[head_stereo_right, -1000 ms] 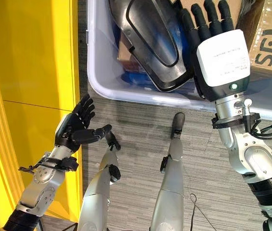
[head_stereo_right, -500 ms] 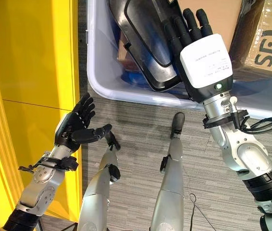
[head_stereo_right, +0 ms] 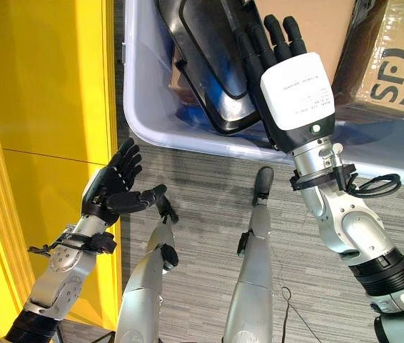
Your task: Move parts from the plastic box to the shelf.
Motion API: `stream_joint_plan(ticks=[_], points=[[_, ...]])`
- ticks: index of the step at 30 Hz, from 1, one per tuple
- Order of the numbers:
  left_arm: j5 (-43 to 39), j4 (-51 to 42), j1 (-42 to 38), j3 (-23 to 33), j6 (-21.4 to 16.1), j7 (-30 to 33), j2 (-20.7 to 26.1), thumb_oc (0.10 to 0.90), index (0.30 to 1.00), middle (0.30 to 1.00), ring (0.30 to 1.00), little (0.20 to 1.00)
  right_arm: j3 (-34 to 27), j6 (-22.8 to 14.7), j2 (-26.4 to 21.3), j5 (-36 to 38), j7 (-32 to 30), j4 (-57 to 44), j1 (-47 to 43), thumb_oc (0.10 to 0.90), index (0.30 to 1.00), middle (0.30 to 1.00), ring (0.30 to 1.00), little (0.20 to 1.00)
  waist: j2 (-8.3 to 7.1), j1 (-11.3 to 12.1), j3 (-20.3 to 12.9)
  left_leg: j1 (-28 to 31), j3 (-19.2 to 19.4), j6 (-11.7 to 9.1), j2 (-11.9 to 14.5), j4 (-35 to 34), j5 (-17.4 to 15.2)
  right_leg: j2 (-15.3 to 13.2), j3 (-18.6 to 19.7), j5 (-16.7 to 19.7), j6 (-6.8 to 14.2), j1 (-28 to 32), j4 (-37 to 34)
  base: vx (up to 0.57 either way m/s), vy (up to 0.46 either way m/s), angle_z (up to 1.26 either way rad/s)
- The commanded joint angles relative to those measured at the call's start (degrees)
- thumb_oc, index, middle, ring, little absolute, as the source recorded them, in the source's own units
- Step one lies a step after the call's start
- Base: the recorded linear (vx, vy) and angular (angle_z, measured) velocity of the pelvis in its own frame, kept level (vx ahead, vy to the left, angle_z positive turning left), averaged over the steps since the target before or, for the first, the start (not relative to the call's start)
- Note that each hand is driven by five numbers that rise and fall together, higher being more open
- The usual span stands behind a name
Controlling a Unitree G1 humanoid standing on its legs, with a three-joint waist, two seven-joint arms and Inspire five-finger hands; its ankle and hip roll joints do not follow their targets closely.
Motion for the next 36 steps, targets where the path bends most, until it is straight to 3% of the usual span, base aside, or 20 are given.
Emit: stream_joint_plan(ticks=[1,8,11,18,30,36], points=[[0.5,-4.6,1.2,0.4,-4.9,-0.2,1.0,0.9,1.0,1.0,1.0,1.0,3.0,-3.9,3.7,1.1,-2.0,-7.6,-2.2,0.9,1.0,1.0,1.0,1.0,1.07,1.0,-0.1,-2.0,-1.7,-1.6,-3.8,3.9,-6.9,7.6,-1.9,-13.1,-1.1,-0.8,7.1,0.0,0.0,0.0],[0.7,-5.1,0.3,-1.0,-3.9,0.4,0.4,0.9,1.0,1.0,1.0,1.0,6.6,-2.5,7.5,-2.7,-2.3,-8.0,-4.0,0.9,1.0,1.0,1.0,1.0,2.05,1.4,-0.1,-1.8,-1.3,-1.6,-3.9,3.9,-6.8,7.4,-1.8,-13.3,-1.3,-1.1,7.3,0.0,0.0,0.0],[0.6,-4.8,-0.5,-1.8,-3.5,0.1,0.0,0.9,1.0,1.0,1.0,1.0,8.1,1.1,9.2,-4.3,-4.3,-7.4,-6.0,0.9,1.0,1.0,1.0,1.0,2.52,1.6,-0.1,-1.4,-1.1,-1.6,-4.1,3.9,-6.8,7.4,-1.7,-13.3,-1.4,-0.9,7.3,0.0,0.0,0.0],[0.5,-4.6,-1.0,-2.7,-2.7,0.5,-0.1,0.9,1.0,1.0,1.0,1.0,6.1,4.7,9.4,-2.4,-7.6,-4.7,-8.4,0.9,1.0,1.0,1.0,1.0,2.87,1.8,-0.1,-1.5,-1.6,-1.5,-4.4,4.2,-7.0,7.4,-1.5,-13.7,-1.5,-1.0,7.8,0.0,0.006,-0.02],[0.8,-5.1,-1.1,-2.5,-2.3,0.9,-0.5,0.9,1.0,1.0,1.0,1.0,6.3,6.7,10.4,-4.2,-2.5,-5.9,-8.0,0.9,1.0,1.0,1.0,1.0,3.22,1.8,-0.1,-1.5,-1.2,-1.7,-4.1,4.4,-7.0,7.1,-1.4,-13.9,-1.5,-1.5,8.5,0.0,0.0,0.0],[0.9,-5.6,-0.6,-2.0,-2.2,0.9,-0.4,0.9,1.0,1.0,1.0,1.0,4.1,8.7,10.0,-0.3,-12.0,-4.6,-6.8,0.9,1.0,1.0,1.0,1.0,3.02,1.7,-0.1,-1.3,-1.3,-1.4,-4.1,4.5,-7.1,7.3,-1.3,-14.0,-1.8,-1.3,8.8,0.0,0.0,0.0]])
